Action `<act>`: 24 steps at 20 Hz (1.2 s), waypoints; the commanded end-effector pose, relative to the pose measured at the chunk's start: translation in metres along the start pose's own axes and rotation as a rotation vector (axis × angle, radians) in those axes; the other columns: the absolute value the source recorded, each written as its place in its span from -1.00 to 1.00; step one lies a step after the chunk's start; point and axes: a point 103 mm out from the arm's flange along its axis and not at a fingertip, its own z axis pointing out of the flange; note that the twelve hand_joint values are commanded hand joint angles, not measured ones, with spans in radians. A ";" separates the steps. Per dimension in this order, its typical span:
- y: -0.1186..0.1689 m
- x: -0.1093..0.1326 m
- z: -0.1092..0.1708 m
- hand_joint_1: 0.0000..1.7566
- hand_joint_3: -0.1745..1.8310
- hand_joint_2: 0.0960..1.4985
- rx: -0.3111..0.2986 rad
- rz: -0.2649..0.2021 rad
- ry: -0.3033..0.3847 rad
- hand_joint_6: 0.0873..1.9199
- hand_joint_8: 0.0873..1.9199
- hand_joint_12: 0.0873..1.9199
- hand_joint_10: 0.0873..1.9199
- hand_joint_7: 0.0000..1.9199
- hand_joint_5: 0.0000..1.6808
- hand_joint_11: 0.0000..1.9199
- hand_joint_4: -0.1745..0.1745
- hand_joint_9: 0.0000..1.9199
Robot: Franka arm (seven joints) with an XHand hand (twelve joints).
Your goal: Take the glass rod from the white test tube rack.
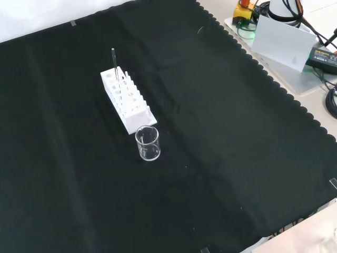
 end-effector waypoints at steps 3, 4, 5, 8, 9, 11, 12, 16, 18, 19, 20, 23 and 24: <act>0.005 0.000 0.001 -0.24 -0.16 -0.08 -0.004 0.000 -0.009 -0.99 -0.31 0.34 -0.17 -1.00 -0.87 -1.00 -0.55 -0.90; 0.007 0.000 0.001 -0.24 -0.16 -0.07 0.001 0.000 -0.009 -1.00 -0.31 0.34 -0.16 -1.00 -0.87 -1.00 -0.55 -0.91; 0.010 0.000 0.002 -0.24 -0.16 -0.07 0.006 0.000 -0.009 -1.00 -0.31 0.34 -0.16 -1.00 -0.86 -1.00 -0.55 -0.91; 0.021 -0.001 0.003 -0.24 -0.17 -0.07 0.008 -0.005 -0.012 -1.00 -0.31 0.34 -0.16 -1.00 -0.86 -1.00 -0.55 -0.91; 0.026 -0.001 0.004 -0.24 -0.17 -0.07 0.013 -0.005 -0.013 -1.00 -0.31 0.34 -0.15 -1.00 -0.86 -1.00 -0.55 -0.91; 0.039 -0.002 0.005 -0.24 -0.17 -0.07 0.014 -0.008 -0.012 -1.00 -0.31 0.34 -0.15 -1.00 -0.86 -1.00 -0.55 -0.91; 0.043 -0.002 0.005 -0.24 -0.17 -0.07 0.011 -0.009 -0.012 -1.00 -0.31 0.34 -0.15 -1.00 -0.86 -1.00 -0.55 -0.91; 0.045 -0.003 0.005 -0.24 -0.17 -0.07 0.003 -0.013 -0.011 -1.00 -0.31 0.34 -0.15 -1.00 -0.85 -1.00 -0.55 -0.91; 0.046 -0.003 0.005 -0.24 -0.17 -0.07 0.005 -0.015 -0.011 -1.00 -0.30 0.34 -0.15 -1.00 -0.85 -1.00 -0.55 -0.91; 0.048 -0.003 0.006 -0.24 -0.17 -0.07 0.009 -0.018 -0.012 -1.00 -0.30 0.34 -0.15 -1.00 -0.85 -1.00 -0.55 -0.91; 0.052 -0.004 0.007 -0.24 -0.17 -0.07 0.012 -0.020 -0.012 -1.00 -0.30 0.34 -0.15 -1.00 -0.85 -1.00 -0.55 -0.91; 0.067 -0.008 0.014 -0.24 -0.17 -0.07 0.013 -0.024 -0.005 -1.00 -0.30 0.34 -0.15 -1.00 -0.84 -1.00 -0.55 -0.90; 0.070 -0.010 0.016 -0.24 -0.17 -0.07 0.012 -0.024 -0.004 -1.00 -0.30 0.34 -0.15 -1.00 -0.84 -1.00 -0.55 -0.90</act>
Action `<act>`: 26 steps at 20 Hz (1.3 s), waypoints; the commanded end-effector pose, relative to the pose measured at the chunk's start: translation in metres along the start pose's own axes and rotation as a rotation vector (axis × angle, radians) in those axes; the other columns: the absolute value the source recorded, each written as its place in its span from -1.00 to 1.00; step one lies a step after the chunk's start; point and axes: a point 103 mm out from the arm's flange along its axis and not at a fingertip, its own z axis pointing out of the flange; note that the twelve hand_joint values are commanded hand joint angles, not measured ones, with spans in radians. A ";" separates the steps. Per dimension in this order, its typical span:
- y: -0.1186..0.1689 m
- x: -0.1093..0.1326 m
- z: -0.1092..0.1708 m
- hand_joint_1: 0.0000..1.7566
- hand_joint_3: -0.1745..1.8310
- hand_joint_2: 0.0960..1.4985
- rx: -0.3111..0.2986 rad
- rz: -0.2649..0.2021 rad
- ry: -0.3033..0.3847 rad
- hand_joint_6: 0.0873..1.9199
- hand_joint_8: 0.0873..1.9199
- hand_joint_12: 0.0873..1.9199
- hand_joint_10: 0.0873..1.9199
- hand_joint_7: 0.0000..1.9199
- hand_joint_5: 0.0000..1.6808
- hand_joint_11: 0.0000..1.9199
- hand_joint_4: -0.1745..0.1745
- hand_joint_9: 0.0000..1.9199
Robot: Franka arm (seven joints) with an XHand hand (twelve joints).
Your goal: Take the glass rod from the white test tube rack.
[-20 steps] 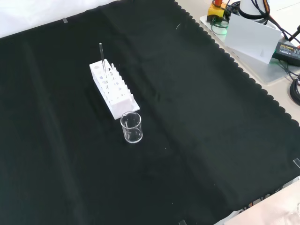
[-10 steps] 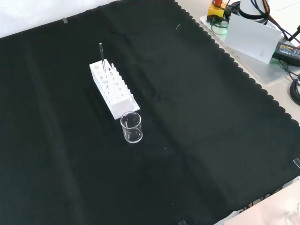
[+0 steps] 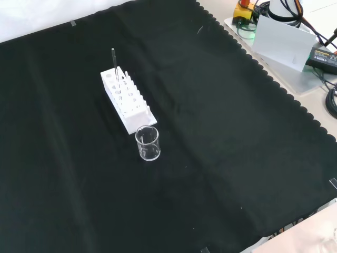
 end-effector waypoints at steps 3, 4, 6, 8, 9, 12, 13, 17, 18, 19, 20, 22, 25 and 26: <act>0.030 -0.013 0.013 -0.25 -0.17 -0.06 0.004 -0.011 0.014 -1.00 -0.29 0.34 -0.14 -1.00 -0.84 -1.00 -0.55 -0.90; 0.033 -0.016 0.015 -0.25 -0.17 -0.06 0.006 -0.011 0.015 -1.00 -0.29 0.34 -0.14 -1.00 -0.84 -1.00 -0.55 -0.90; 0.040 -0.021 0.019 -0.25 -0.17 -0.06 0.008 -0.012 0.021 -1.00 -0.28 0.35 -0.14 -0.99 -0.83 -1.00 -0.55 -0.90; 0.046 -0.025 0.023 -0.26 -0.17 -0.06 0.009 -0.016 0.024 -1.00 -0.28 0.35 -0.14 -0.99 -0.83 -1.00 -0.55 -0.89; 0.048 -0.028 0.025 -0.26 -0.17 -0.06 0.008 -0.018 0.027 -1.00 -0.28 0.35 -0.14 -0.99 -0.83 -1.00 -0.55 -0.89; 0.054 -0.033 0.031 -0.27 -0.17 -0.04 0.010 -0.024 0.034 -1.00 -0.27 0.37 -0.14 -0.98 -0.82 -1.00 -0.56 -0.88; 0.056 -0.034 0.029 -0.28 -0.17 -0.04 0.010 -0.026 0.037 -1.00 -0.27 0.38 -0.14 -0.98 -0.81 -1.00 -0.56 -0.87; 0.065 -0.041 0.042 -0.30 -0.17 -0.02 0.009 -0.045 0.051 -1.00 -0.26 0.40 -0.14 -0.98 -0.81 -1.00 -0.56 -0.86; 0.068 -0.042 0.045 -0.31 -0.18 -0.02 0.010 -0.051 0.053 -1.00 -0.26 0.40 -0.14 -0.97 -0.80 -1.00 -0.56 -0.85; 0.071 -0.044 0.048 -0.31 -0.18 -0.02 0.012 -0.056 0.055 -1.00 -0.25 0.40 -0.14 -0.97 -0.80 -1.00 -0.56 -0.85; 0.074 -0.045 0.051 -0.32 -0.18 -0.02 0.016 -0.060 0.056 -1.00 -0.25 0.40 -0.14 -0.97 -0.80 -1.00 -0.56 -0.85; 0.079 -0.047 0.057 -0.32 -0.18 -0.02 0.022 -0.068 0.059 -1.00 -0.25 0.41 -0.14 -0.96 -0.80 -1.00 -0.56 -0.84; 0.085 -0.049 0.064 -0.33 -0.18 -0.01 0.033 -0.077 0.061 -1.00 -0.25 0.41 -0.14 -0.96 -0.80 -1.00 -0.56 -0.84; 0.087 -0.050 0.066 -0.33 -0.18 -0.01 0.036 -0.079 0.062 -1.00 -0.25 0.41 -0.14 -0.96 -0.79 -1.00 -0.56 -0.84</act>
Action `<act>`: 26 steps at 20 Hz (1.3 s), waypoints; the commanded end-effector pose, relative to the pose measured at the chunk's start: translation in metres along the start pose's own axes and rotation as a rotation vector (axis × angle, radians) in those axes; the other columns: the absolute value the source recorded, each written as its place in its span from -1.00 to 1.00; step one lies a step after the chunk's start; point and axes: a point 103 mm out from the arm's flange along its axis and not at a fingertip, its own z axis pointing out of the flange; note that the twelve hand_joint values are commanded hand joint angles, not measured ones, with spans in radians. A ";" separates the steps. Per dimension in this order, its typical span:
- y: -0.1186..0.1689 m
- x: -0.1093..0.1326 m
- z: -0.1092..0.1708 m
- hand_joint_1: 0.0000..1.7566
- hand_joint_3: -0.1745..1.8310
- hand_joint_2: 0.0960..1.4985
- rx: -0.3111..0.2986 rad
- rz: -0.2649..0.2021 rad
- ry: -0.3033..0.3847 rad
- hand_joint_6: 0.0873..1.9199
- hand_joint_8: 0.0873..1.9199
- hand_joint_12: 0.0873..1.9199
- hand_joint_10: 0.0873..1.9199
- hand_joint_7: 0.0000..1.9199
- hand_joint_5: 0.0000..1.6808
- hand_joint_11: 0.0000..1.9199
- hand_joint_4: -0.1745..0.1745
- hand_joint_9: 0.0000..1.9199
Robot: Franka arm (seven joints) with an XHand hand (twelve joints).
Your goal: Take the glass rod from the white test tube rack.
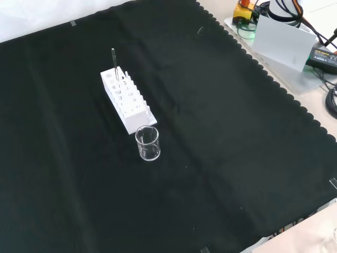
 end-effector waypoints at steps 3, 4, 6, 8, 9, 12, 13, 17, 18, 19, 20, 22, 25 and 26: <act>0.019 -0.010 0.017 -0.33 -0.18 -0.01 0.014 -0.025 0.006 -1.00 -0.24 0.42 -0.14 -0.95 -0.79 -1.00 -0.56 -0.83; 0.021 -0.010 0.019 -0.33 -0.18 -0.01 0.017 -0.028 0.005 -1.00 -0.24 0.42 -0.14 -0.95 -0.79 -1.00 -0.56 -0.83; 0.024 -0.011 0.023 -0.33 -0.19 -0.01 0.021 -0.035 0.003 -1.00 -0.24 0.42 -0.14 -0.95 -0.79 -1.00 -0.56 -0.83; 0.029 -0.012 0.027 -0.33 -0.19 0.00 0.027 -0.041 0.002 -1.00 -0.24 0.42 -0.15 -0.94 -0.79 -1.00 -0.56 -0.82; 0.031 -0.013 0.029 -0.33 -0.19 0.00 0.029 -0.045 0.001 -1.00 -0.24 0.43 -0.15 -0.94 -0.78 -1.00 -0.56 -0.82; 0.038 -0.013 0.035 -0.35 -0.19 0.01 0.034 -0.058 0.004 -1.00 -0.24 0.44 -0.15 -0.93 -0.78 -1.00 -0.56 -0.81; 0.040 -0.013 0.037 -0.36 -0.19 0.01 0.035 -0.062 0.005 -1.00 -0.24 0.44 -0.15 -0.93 -0.78 -1.00 -0.56 -0.81; 0.050 -0.012 0.044 -0.39 -0.20 0.03 0.044 -0.076 0.004 -1.00 -0.24 0.44 -0.16 -0.93 -0.77 -1.00 -0.56 -0.80; 0.053 -0.012 0.046 -0.40 -0.20 0.03 0.049 -0.078 0.003 -1.00 -0.24 0.44 -0.16 -0.92 -0.77 -1.00 -0.56 -0.80; 0.056 -0.012 0.048 -0.40 -0.20 0.03 0.051 -0.080 0.004 -1.00 -0.24 0.45 -0.16 -0.92 -0.77 -1.00 -0.55 -0.80; 0.058 -0.012 0.050 -0.41 -0.20 0.03 0.054 -0.083 0.004 -1.00 -0.23 0.45 -0.16 -0.92 -0.77 -1.00 -0.55 -0.80; 0.063 -0.011 0.053 -0.41 -0.21 0.04 0.062 -0.087 0.002 -1.00 -0.23 0.45 -0.16 -0.92 -0.77 -1.00 -0.55 -0.80; 0.069 -0.009 0.059 -0.42 -0.21 0.04 0.072 -0.094 0.000 -1.00 -0.23 0.45 -0.16 -0.91 -0.77 -1.00 -0.55 -0.79; 0.071 -0.009 0.061 -0.42 -0.21 0.04 0.076 -0.096 0.001 -1.00 -0.23 0.45 -0.16 -0.91 -0.76 -1.00 -0.55 -0.79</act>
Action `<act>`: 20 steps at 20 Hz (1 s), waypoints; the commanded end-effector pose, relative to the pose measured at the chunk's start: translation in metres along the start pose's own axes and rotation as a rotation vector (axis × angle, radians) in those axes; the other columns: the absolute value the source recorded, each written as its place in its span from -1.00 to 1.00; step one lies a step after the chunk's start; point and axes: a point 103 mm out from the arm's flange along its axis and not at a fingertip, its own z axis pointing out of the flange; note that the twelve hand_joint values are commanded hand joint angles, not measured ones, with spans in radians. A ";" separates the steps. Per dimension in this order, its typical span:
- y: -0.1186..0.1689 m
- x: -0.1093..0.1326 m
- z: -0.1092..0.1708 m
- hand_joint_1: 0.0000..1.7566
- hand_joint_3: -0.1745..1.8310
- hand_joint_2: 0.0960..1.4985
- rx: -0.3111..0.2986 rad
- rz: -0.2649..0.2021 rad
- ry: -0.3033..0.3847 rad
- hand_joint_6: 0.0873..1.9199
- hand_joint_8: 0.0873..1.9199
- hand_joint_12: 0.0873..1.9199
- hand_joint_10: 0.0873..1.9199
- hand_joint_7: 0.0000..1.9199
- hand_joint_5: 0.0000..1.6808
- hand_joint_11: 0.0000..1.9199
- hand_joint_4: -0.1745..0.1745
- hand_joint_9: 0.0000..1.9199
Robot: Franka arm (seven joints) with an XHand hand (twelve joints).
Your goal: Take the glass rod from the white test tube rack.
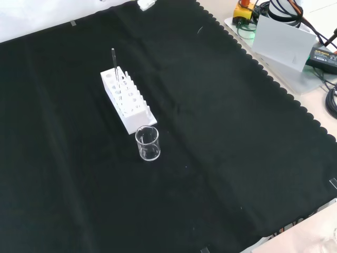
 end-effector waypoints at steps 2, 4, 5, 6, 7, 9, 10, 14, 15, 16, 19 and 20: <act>0.017 0.002 0.010 -0.42 -0.21 0.05 0.015 -0.021 -0.001 -1.00 -0.23 0.45 -0.16 -0.91 -0.76 -1.00 -0.55 -0.79; 0.020 0.002 0.014 -0.43 -0.22 0.06 0.017 -0.024 0.000 -1.00 -0.23 0.45 -0.17 -0.90 -0.76 -1.00 -0.55 -0.79; 0.022 0.003 0.015 -0.43 -0.22 0.06 0.020 -0.026 0.001 -1.00 -0.23 0.45 -0.17 -0.90 -0.76 -1.00 -0.55 -0.79; 0.024 0.003 0.017 -0.43 -0.22 0.06 0.022 -0.029 0.001 -1.00 -0.23 0.45 -0.17 -0.90 -0.76 -1.00 -0.55 -0.79; 0.025 0.004 0.019 -0.43 -0.22 0.06 0.025 -0.032 0.004 -1.00 -0.23 0.45 -0.17 -0.90 -0.76 -1.00 -0.55 -0.79; 0.027 0.004 0.023 -0.44 -0.23 0.07 0.030 -0.037 0.007 -1.00 -0.23 0.45 -0.17 -0.90 -0.76 -1.00 -0.55 -0.78; 0.027 0.005 0.025 -0.44 -0.23 0.07 0.033 -0.039 0.008 -1.00 -0.23 0.45 -0.17 -0.90 -0.76 -1.00 -0.54 -0.78; 0.031 0.008 0.032 -0.44 -0.23 0.07 0.046 -0.051 0.016 -1.00 -0.23 0.45 -0.17 -0.90 -0.76 -1.00 -0.54 -0.78; 0.033 0.009 0.033 -0.44 -0.23 0.07 0.048 -0.054 0.016 -1.00 -0.23 0.45 -0.17 -0.90 -0.76 -1.00 -0.54 -0.78; 0.034 0.010 0.035 -0.44 -0.24 0.08 0.049 -0.057 0.016 -1.00 -0.23 0.45 -0.17 -0.90 -0.76 -1.00 -0.54 -0.78; 0.036 0.012 0.039 -0.44 -0.24 0.08 0.056 -0.064 0.014 -1.00 -0.23 0.45 -0.17 -0.90 -0.76 -1.00 -0.54 -0.78; 0.037 0.012 0.041 -0.44 -0.24 0.08 0.059 -0.064 0.015 -1.00 -0.23 0.45 -0.17 -0.90 -0.76 -1.00 -0.54 -0.78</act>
